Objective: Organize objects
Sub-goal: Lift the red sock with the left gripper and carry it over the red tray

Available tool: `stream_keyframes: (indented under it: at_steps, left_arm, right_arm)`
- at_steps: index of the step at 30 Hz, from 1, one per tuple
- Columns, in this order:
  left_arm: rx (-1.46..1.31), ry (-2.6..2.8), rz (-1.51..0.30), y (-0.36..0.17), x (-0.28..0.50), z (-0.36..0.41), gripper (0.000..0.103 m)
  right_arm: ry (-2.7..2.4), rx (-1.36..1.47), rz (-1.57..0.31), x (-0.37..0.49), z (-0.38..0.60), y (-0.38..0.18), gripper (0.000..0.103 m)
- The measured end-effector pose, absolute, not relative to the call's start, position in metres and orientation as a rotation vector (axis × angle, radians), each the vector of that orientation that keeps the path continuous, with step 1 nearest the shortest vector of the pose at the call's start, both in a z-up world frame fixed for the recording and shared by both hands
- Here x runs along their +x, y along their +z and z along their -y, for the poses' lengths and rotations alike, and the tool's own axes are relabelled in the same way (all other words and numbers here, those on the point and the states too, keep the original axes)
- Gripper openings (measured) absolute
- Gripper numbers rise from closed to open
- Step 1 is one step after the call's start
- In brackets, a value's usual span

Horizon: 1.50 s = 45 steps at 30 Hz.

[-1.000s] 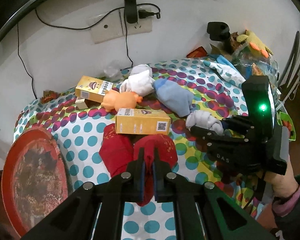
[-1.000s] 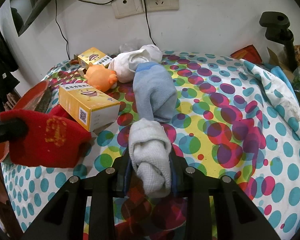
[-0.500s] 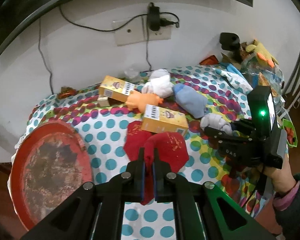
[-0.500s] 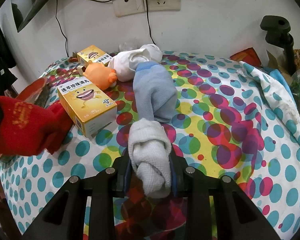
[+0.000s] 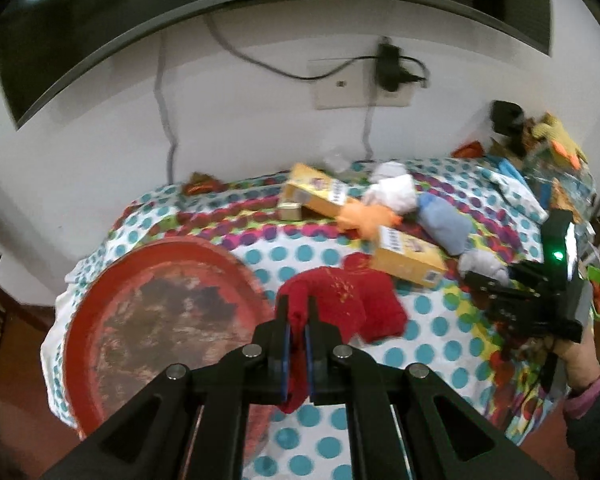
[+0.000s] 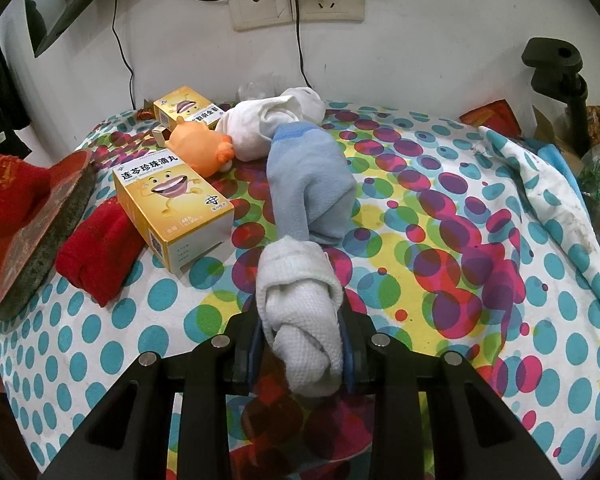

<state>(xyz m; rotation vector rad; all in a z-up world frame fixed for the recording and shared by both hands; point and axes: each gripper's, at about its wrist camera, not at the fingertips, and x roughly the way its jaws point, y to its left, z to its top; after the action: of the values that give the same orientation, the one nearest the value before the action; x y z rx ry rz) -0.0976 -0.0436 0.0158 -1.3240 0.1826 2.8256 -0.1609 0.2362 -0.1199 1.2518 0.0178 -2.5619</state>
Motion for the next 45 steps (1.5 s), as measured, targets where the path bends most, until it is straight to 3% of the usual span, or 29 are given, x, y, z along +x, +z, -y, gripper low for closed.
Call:
stream_keyframes:
  at_steps: [45]
  left_arm:
    - [-1.641,3.089,0.047,-0.047,-0.089,0.282,0.005]
  right_arm:
    - [-2.594,1.275,-0.124,-0.163,-0.243,-0.118,0.029]
